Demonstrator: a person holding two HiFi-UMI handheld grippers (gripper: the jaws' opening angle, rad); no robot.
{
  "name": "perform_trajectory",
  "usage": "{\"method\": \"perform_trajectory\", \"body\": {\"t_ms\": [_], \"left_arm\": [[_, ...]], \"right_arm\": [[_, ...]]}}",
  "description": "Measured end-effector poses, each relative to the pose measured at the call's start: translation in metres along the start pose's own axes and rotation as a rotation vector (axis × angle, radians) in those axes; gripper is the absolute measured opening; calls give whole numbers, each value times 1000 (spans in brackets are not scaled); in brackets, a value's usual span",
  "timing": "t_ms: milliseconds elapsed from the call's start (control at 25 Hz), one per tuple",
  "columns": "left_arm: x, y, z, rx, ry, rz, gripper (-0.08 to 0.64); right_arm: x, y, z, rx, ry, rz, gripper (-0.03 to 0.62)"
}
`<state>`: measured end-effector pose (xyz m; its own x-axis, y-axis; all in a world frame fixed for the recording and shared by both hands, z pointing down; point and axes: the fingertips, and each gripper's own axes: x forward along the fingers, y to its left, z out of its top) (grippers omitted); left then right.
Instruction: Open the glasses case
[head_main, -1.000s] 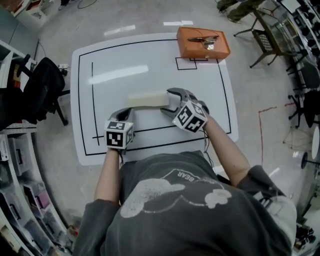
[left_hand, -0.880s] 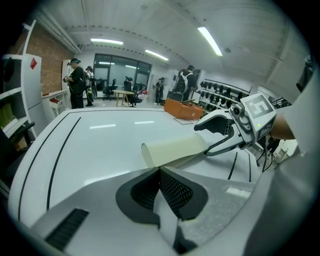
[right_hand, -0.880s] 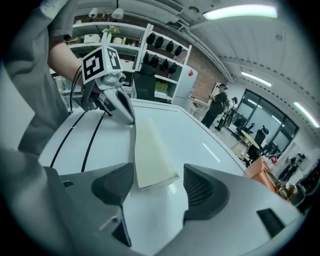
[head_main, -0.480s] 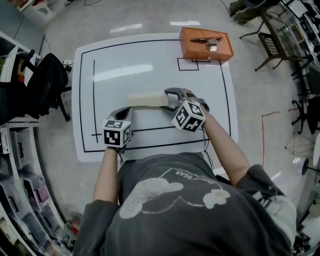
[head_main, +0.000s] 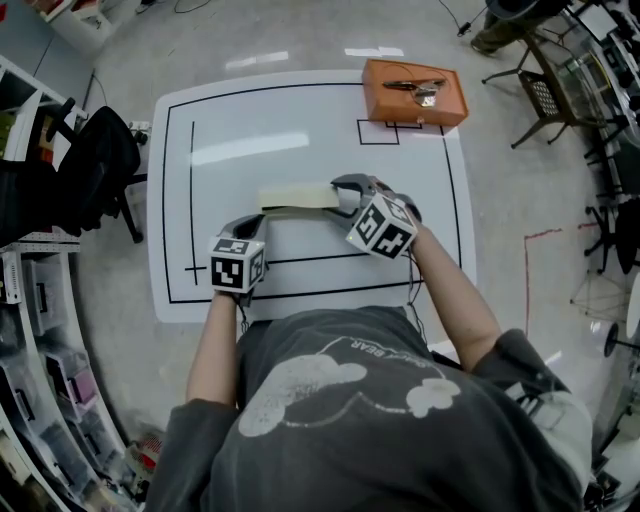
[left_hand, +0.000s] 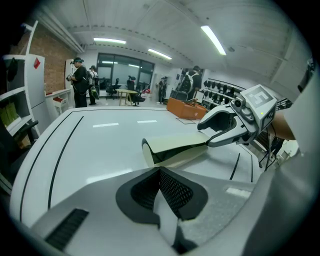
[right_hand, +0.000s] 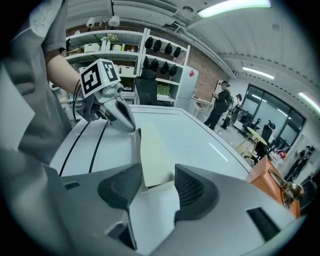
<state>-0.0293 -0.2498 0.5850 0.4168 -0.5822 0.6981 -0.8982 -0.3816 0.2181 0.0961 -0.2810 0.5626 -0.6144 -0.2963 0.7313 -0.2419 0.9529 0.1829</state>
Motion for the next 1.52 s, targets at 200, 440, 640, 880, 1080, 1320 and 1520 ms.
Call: {"method": "perform_trajectory", "body": {"t_ms": [200,440,640,880,1080,1320,1520], "left_arm": [[0,0,0,4,3,-4,2],[-1,0,1,13,4,-4,2],[0,1,1,20,9,-4,2],[0,-1,1,23,10,-1,2],[0,0,1,30,12,1,2],[0,-1,1,32,14,9,2],[-1,1,-1,27,34,20,2]], "right_arm": [[-6,-7,5,29,-19,-9,166],[-10,-15,6,51,-34,-26,104],[-10,-24,12,72,-58,-48,91],[-8,-36,13,105,-78,-77,75],[-4,-46,13,120,-81,-105,64],[1,-55,12,122,-73,-129,51],[2,-55,14,153,-83,-136,55]]}}
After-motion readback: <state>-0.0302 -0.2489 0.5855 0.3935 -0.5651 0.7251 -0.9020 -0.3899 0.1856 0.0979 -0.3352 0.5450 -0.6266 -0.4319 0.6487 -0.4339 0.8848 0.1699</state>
